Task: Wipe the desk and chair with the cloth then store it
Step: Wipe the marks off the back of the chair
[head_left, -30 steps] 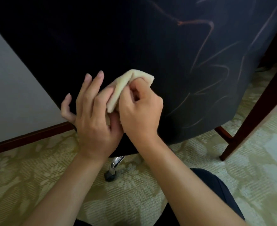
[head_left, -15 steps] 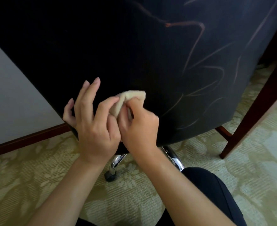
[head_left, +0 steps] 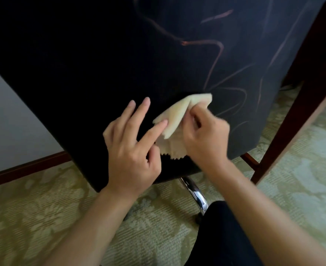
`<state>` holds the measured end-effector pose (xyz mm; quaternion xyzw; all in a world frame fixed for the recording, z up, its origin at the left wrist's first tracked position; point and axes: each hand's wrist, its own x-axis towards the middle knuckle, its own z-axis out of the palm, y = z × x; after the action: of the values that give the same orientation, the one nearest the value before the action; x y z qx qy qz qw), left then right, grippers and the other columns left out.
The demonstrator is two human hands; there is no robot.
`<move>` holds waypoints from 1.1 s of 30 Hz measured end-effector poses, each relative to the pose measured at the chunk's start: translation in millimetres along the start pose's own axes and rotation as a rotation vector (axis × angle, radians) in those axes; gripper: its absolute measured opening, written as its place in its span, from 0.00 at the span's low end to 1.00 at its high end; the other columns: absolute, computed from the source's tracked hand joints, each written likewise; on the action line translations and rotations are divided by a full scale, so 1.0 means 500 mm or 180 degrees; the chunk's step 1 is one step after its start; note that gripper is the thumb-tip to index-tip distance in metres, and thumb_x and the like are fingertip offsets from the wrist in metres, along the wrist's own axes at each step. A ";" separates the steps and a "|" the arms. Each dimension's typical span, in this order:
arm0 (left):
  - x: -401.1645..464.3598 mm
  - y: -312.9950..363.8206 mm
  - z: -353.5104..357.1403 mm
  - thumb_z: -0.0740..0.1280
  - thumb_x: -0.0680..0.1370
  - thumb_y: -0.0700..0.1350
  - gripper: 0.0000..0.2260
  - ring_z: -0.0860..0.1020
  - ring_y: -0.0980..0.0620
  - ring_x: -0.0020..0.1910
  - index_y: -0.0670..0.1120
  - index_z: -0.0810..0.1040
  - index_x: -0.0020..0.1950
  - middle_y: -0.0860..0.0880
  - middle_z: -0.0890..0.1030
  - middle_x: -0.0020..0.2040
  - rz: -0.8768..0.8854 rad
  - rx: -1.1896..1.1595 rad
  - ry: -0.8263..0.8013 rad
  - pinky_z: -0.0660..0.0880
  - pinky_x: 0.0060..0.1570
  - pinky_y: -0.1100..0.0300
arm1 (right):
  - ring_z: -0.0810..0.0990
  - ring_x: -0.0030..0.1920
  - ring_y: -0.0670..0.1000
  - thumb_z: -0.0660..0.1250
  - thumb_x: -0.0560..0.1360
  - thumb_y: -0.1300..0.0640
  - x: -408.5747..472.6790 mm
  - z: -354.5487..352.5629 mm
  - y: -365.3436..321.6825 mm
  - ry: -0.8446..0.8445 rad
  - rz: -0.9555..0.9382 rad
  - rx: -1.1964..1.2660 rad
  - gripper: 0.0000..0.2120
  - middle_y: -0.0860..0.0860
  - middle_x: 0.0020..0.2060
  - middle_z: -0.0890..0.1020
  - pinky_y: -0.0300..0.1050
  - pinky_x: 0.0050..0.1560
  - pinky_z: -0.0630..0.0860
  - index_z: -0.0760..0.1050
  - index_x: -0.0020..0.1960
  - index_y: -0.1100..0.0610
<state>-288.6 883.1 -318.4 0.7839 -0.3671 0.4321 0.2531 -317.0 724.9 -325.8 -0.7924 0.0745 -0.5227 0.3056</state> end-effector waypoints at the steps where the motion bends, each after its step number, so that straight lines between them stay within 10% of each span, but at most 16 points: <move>1: -0.002 0.002 0.003 0.65 0.72 0.33 0.21 0.68 0.41 0.74 0.46 0.82 0.62 0.42 0.72 0.72 0.0014 -0.0004 -0.0052 0.63 0.70 0.47 | 0.67 0.23 0.44 0.63 0.77 0.54 0.024 -0.010 -0.002 0.0068 0.0001 0.0045 0.10 0.46 0.25 0.72 0.40 0.25 0.65 0.72 0.37 0.55; 10: -0.008 0.033 0.045 0.65 0.72 0.32 0.22 0.63 0.39 0.77 0.43 0.80 0.65 0.41 0.71 0.73 0.0202 -0.0154 -0.0278 0.57 0.76 0.41 | 0.72 0.27 0.48 0.65 0.80 0.57 -0.221 0.024 0.110 -0.0764 0.1245 0.0161 0.12 0.45 0.26 0.72 0.41 0.27 0.67 0.69 0.38 0.50; 20: -0.008 0.038 0.055 0.67 0.72 0.31 0.29 0.62 0.41 0.77 0.45 0.71 0.72 0.41 0.68 0.75 0.0030 -0.0173 -0.0014 0.60 0.73 0.42 | 0.70 0.26 0.42 0.65 0.79 0.62 0.012 0.005 -0.045 0.0008 0.1102 0.1166 0.15 0.42 0.26 0.72 0.37 0.28 0.67 0.69 0.36 0.49; 27: -0.009 0.060 0.072 0.63 0.74 0.34 0.24 0.62 0.38 0.77 0.47 0.77 0.69 0.42 0.68 0.75 0.0213 0.0071 -0.0210 0.57 0.74 0.38 | 0.67 0.30 0.45 0.62 0.80 0.58 -0.175 0.017 0.064 -0.0096 0.2858 0.1129 0.15 0.45 0.27 0.71 0.50 0.33 0.67 0.67 0.34 0.55; 33: 0.008 0.074 0.074 0.65 0.76 0.35 0.26 0.60 0.40 0.78 0.43 0.68 0.75 0.43 0.66 0.76 0.0101 -0.0163 -0.0231 0.54 0.75 0.39 | 0.69 0.26 0.41 0.63 0.78 0.62 0.056 -0.037 -0.060 0.0125 0.1486 0.1176 0.18 0.42 0.24 0.70 0.37 0.29 0.65 0.64 0.33 0.48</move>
<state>-298.4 833.2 -330.6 0.7864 -0.3994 0.3978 0.2526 -326.9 729.4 -282.0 -0.6745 0.1642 -0.4582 0.5551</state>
